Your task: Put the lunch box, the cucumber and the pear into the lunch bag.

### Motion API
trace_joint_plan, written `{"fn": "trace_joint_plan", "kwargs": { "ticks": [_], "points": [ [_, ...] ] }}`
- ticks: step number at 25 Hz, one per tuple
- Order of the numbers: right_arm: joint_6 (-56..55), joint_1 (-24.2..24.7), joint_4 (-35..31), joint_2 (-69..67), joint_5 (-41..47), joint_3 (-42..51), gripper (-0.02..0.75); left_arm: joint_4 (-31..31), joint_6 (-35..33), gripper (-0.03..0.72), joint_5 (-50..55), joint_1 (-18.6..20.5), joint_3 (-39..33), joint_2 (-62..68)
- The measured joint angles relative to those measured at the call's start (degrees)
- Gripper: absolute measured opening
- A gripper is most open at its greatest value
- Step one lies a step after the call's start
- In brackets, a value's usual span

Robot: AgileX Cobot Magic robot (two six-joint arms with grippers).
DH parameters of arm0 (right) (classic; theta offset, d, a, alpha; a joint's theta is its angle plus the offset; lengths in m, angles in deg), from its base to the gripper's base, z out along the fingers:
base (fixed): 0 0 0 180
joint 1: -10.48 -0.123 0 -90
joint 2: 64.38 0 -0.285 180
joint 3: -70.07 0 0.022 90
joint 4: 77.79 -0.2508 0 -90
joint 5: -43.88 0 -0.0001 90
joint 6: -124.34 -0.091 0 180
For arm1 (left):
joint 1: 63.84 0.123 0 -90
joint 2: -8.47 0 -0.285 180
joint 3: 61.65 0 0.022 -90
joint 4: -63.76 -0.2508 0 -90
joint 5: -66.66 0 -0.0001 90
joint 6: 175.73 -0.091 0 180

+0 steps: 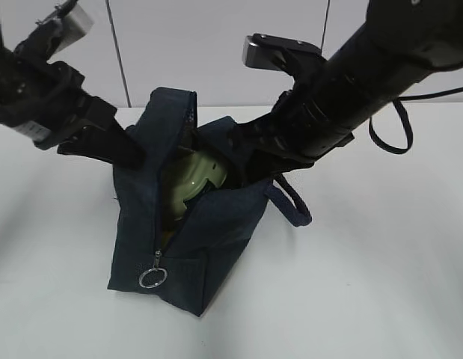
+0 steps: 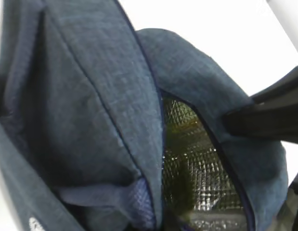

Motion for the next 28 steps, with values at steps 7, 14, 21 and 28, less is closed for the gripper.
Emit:
{"fn": "trace_joint_plan", "kwargs": {
  "ticks": [7, 14, 21, 28],
  "points": [
    [-2.7, 3.8, -0.3, 5.0, -6.2, 7.7, 0.005, 0.3, 1.2, 0.002, 1.1, -1.4, 5.9, 6.3],
    [-1.1, 6.4, -2.5, 9.9, -7.5, 11.4, 0.005, 0.3, 2.2, 0.002, 3.5, -2.4, 12.4, 11.8],
    [5.7, 6.4, -8.3, 10.2, -6.3, 11.5, 0.006, 0.0, 2.9, 0.002, 3.7, -4.6, 13.5, 12.3],
    [7.6, 6.5, -9.0, 10.2, -5.9, 11.5, 0.321, -0.2, 3.2, 0.042, 3.9, -4.6, 13.6, 12.4]
  ]
}}
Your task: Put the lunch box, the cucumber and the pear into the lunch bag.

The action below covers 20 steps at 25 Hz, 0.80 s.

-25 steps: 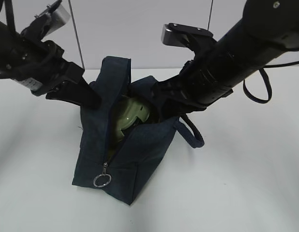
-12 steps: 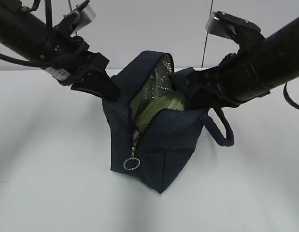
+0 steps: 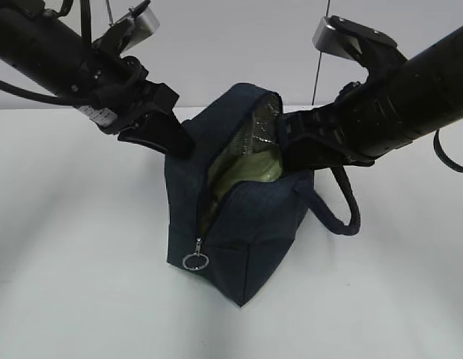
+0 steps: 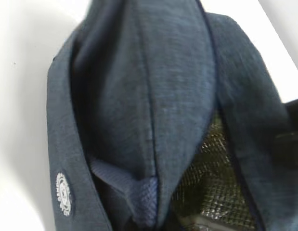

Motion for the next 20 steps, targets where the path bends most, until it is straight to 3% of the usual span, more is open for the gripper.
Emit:
{"fn": "trace_joint_plan", "kwargs": {
  "ticks": [3, 6, 8, 11, 20],
  "points": [
    [0.1, 0.0, -0.2, 0.0, 0.0, 0.0, 0.495, 0.0, 0.0, 0.161, 0.0, 0.0, 0.0, 0.1],
    [0.1, 0.0, -0.2, 0.0, 0.0, 0.0, 0.545, 0.0, 0.1, 0.324, 0.1, 0.0, 0.0, 0.1],
    [0.1, 0.0, -0.2, 0.0, 0.0, 0.0, 0.555, 0.0, 0.1, 0.391, 0.8, 0.0, 0.0, 0.1],
    [0.2, 0.1, 0.2, 0.6, 0.0, 0.0, 0.559, 0.0, 0.1, 0.426, 1.7, 0.0, 0.0, 0.1],
    [-0.7, 0.2, 5.4, 7.0, 0.2, 0.0, 0.547, -1.5, -1.8, 0.433, -2.3, 0.5, 0.0, -7.8]
  ]
}}
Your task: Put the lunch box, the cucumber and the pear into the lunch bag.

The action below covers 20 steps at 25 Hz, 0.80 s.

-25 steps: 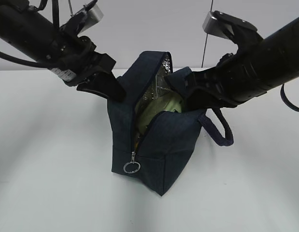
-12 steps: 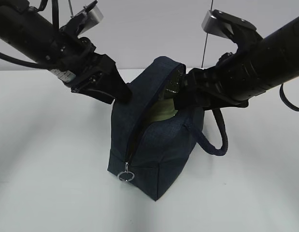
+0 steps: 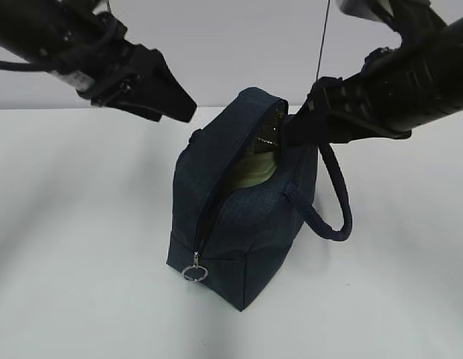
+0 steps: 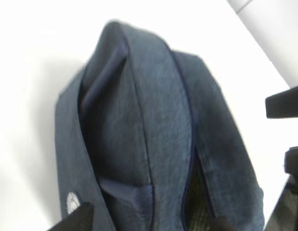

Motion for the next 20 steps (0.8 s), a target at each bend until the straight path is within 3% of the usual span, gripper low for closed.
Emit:
{"fn": "trace_joint_plan", "kwargs": {
  "ticks": [9, 15, 20],
  "points": [
    [-0.6, 0.0, 4.1, 2.0, 7.4, 0.0, 0.517, -5.7, -0.3, 0.386, -4.5, 0.1, -1.8, -10.0],
    [-0.6, 0.0, 5.0, 1.7, 7.4, 0.0, 0.498, -3.8, -0.4, 0.330, -5.1, 0.1, -2.1, -11.4],
    [-0.6, 0.0, 5.0, 1.7, 5.7, 0.0, 0.415, -0.7, -0.4, 0.241, -5.1, 0.1, -2.1, -11.4]
  ]
}}
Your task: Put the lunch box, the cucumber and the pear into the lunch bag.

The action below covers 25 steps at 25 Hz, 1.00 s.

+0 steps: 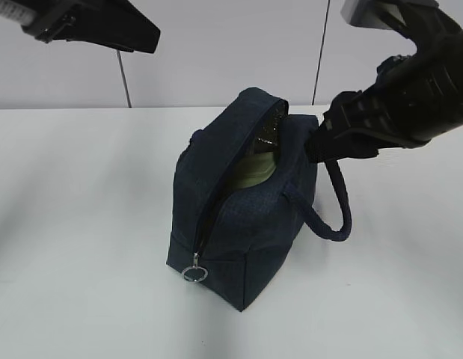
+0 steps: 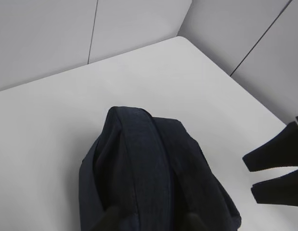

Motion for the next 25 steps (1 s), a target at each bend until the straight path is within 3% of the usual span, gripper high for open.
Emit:
{"fn": "trace_joint_plan", "kwargs": {
  "ticks": [15, 19, 25],
  "points": [
    [1.5, 0.0, 1.1, 1.0, -4.1, 0.0, 0.391, 0.4, 0.0, 0.224, 0.0, 0.0, 0.0, 0.0],
    [4.8, 0.0, -2.6, 6.6, -15.0, 5.7, 0.391, 0.4, 0.0, 0.228, 0.0, 0.0, 0.0, 0.0],
    [13.7, -4.1, -8.1, 20.1, -38.3, 27.3, 0.390, 0.4, 0.0, 0.235, 0.0, 0.0, 0.0, 0.0]
  ]
}}
